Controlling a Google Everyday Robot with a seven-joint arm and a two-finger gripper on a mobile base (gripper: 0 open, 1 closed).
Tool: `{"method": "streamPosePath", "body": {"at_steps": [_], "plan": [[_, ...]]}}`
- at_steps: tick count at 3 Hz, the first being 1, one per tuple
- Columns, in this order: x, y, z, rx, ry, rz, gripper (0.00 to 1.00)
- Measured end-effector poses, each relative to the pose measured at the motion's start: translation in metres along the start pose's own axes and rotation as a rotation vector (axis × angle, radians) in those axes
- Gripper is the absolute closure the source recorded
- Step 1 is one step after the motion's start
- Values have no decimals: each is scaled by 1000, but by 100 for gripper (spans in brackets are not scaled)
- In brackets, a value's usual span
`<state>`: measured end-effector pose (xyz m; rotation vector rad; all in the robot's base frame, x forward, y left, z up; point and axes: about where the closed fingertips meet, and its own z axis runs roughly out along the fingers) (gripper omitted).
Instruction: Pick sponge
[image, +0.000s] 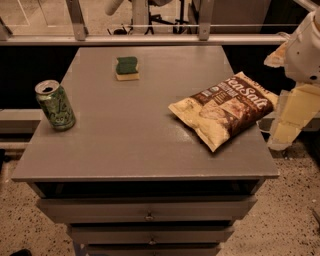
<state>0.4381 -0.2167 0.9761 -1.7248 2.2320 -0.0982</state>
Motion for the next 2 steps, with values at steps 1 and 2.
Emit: {"method": "streamPosePath", "body": {"at_steps": [1,2], "plan": [[0,0,0,0,0,0,0],[-32,-29,30,-4,-89,-16,0]]}}
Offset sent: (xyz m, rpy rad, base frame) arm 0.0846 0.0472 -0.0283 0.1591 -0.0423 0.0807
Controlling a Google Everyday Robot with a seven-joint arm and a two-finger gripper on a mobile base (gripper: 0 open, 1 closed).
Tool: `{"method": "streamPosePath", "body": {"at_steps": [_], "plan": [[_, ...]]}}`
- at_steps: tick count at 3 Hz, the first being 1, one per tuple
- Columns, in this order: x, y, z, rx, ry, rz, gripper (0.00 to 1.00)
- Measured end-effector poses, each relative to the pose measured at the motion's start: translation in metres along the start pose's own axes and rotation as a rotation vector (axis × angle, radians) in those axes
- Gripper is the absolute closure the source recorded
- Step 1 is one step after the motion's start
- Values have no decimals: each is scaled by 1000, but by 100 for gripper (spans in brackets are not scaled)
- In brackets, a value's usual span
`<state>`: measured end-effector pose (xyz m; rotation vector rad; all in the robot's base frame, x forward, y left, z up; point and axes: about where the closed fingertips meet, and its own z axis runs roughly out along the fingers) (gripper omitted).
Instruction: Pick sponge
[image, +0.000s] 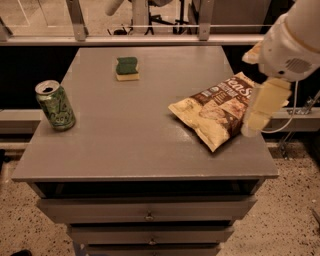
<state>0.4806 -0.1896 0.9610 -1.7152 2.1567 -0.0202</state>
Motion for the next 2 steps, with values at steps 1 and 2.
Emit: {"method": "streamPosePath", "body": {"at_steps": [1,2], "plan": [[-33,-34,40,8,-94,1,0],[-80,-69,82,21,-205,14,0]]}}
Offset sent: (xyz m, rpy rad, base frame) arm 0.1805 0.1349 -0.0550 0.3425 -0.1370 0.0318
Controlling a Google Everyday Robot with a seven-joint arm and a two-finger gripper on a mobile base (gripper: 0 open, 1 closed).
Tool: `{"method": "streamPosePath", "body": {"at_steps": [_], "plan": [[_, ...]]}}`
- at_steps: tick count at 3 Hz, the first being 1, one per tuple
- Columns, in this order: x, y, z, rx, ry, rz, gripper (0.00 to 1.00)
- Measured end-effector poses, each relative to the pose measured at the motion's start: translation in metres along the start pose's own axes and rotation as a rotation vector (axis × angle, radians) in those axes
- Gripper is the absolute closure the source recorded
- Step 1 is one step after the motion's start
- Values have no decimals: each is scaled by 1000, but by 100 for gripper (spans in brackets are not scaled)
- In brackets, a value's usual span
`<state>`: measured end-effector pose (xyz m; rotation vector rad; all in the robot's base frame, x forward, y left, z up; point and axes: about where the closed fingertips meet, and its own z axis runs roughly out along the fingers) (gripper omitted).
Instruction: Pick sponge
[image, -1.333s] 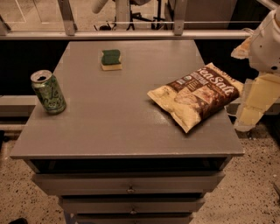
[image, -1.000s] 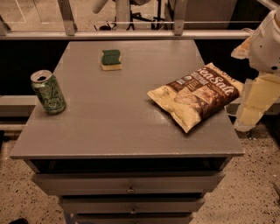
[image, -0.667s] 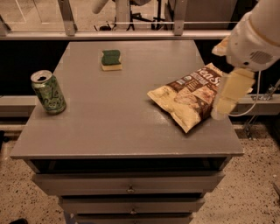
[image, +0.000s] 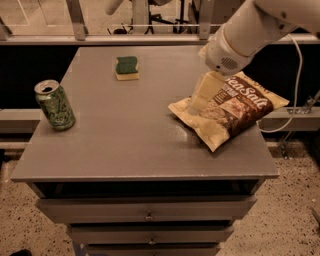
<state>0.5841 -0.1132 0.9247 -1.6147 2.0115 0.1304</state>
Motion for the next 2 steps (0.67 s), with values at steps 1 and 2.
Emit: {"method": "streamPosePath", "body": {"at_steps": [1,2], "plan": [[-50,-39,65,-13,-141,63,0],[-83,-62,105,-33,-211,115,0]]}}
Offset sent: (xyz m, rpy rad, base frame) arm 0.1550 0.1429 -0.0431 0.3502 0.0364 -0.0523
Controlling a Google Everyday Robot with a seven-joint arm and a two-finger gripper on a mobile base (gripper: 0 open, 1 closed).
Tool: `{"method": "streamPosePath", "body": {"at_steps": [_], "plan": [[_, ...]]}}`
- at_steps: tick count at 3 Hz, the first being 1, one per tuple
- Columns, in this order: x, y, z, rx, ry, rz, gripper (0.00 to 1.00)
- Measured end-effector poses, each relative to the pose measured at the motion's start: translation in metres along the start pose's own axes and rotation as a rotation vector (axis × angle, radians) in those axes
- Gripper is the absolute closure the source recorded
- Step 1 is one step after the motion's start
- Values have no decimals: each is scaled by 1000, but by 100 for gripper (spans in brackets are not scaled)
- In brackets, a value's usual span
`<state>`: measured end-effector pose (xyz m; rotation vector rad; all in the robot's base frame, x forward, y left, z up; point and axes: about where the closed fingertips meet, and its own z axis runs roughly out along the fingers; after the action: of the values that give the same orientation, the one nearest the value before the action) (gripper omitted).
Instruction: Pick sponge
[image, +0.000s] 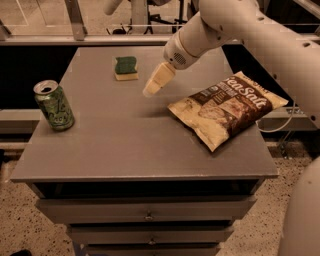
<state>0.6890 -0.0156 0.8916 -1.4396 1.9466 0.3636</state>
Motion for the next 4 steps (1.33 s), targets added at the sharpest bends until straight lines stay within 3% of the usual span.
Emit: {"method": "streamPosePath", "body": {"at_steps": [2,3,4], "plan": [[-42,-50,74,-19,-85,124,0],[-48,-62,90,-16,-94,149,0],[-47,-71,104,-2,-99,166,26]]}}
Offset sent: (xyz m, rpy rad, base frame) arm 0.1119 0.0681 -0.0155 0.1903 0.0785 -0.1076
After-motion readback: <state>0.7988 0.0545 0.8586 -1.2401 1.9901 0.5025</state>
